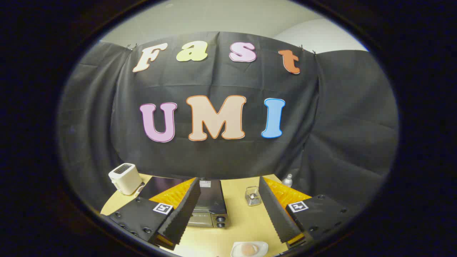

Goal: Open the toaster oven, put the food inside, and close the toaster oven door.

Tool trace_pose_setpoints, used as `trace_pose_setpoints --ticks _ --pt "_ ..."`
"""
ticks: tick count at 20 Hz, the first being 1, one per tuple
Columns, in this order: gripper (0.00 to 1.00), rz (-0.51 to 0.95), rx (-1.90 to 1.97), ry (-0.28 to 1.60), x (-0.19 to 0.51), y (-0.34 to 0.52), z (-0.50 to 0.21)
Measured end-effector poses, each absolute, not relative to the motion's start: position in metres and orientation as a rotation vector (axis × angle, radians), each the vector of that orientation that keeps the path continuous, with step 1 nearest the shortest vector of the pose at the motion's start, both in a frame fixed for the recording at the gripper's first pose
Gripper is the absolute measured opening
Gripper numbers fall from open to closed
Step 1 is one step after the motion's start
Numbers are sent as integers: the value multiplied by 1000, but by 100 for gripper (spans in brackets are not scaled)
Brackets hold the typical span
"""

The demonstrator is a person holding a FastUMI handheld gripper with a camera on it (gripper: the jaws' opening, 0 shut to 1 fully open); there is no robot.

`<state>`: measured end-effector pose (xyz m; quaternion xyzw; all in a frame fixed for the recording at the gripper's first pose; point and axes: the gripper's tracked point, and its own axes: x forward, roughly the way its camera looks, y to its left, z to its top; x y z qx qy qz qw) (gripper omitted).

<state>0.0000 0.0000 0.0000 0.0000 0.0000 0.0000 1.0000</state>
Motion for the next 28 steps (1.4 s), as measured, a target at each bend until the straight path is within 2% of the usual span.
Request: trace_pose_setpoints --ticks 14,28 --pt "100 5 -22 -11 11 54 21" --pt "100 -16 8 55 54 115 -73"
